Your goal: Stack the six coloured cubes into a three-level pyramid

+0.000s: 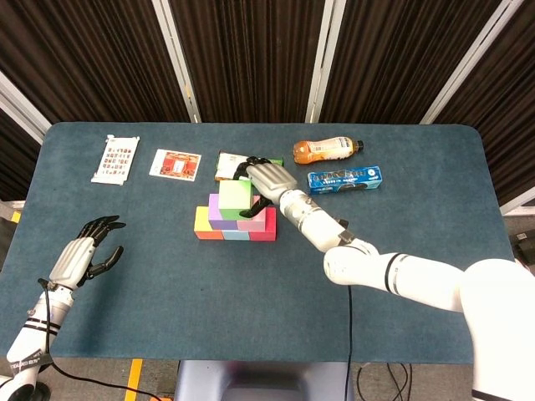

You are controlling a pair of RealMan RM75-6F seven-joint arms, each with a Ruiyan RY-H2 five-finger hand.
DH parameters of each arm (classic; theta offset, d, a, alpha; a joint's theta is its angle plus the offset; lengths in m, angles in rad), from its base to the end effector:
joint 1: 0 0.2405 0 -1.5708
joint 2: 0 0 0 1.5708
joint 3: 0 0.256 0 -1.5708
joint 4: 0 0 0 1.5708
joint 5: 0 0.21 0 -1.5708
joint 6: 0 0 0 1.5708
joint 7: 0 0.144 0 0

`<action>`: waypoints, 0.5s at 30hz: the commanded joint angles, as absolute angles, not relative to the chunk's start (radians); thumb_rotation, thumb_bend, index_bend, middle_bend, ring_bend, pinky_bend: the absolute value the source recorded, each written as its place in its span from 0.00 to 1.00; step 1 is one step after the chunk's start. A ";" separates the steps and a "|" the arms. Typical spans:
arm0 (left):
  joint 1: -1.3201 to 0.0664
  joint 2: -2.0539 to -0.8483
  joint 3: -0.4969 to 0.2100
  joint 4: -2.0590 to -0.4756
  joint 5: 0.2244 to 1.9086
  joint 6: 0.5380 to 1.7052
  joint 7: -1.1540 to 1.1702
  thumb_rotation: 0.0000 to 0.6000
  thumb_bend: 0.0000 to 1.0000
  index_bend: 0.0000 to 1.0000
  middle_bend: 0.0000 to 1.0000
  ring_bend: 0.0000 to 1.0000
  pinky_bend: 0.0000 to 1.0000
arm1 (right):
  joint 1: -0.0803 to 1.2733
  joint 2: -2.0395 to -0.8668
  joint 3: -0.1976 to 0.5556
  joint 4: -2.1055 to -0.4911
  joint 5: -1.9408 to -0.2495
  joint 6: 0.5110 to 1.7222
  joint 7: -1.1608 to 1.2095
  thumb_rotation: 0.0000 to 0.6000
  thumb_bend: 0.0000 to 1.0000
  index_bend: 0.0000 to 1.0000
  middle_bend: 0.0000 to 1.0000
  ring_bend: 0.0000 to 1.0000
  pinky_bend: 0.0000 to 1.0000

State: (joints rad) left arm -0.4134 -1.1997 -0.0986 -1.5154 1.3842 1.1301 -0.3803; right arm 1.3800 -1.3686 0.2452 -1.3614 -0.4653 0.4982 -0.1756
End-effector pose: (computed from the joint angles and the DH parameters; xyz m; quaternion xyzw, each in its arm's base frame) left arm -0.2750 0.2887 0.1092 -0.5920 -0.5171 -0.4525 0.4213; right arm 0.0217 -0.4506 0.0247 0.7456 -0.4737 0.3590 0.3013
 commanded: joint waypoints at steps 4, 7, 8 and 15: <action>-0.413 -1.202 -0.098 -1.511 1.385 1.126 -0.387 0.09 0.32 0.18 0.06 0.00 0.04 | 1.388 -1.367 0.231 -1.366 -0.466 0.507 -0.167 1.00 0.33 0.41 0.25 0.10 0.19; -0.413 -1.204 -0.097 -1.508 1.386 1.124 -0.389 0.09 0.32 0.18 0.06 0.00 0.04 | 1.393 -1.367 0.223 -1.365 -0.463 0.512 -0.163 1.00 0.33 0.40 0.24 0.10 0.19; -0.412 -1.205 -0.097 -1.507 1.386 1.124 -0.390 0.09 0.32 0.18 0.06 0.00 0.04 | 1.394 -1.367 0.221 -1.365 -0.462 0.513 -0.162 1.00 0.33 0.40 0.24 0.10 0.19; -0.411 -1.208 -0.098 -1.502 1.388 1.123 -0.397 0.09 0.32 0.18 0.06 0.00 0.04 | 1.404 -1.369 0.203 -1.366 -0.452 0.521 -0.158 1.00 0.33 0.38 0.23 0.09 0.18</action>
State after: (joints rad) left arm -0.4110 -1.2077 -0.0978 -1.5024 1.3878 1.1228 -0.3972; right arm 1.4033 -1.3684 0.2039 -1.3658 -0.4528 0.5200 -0.1594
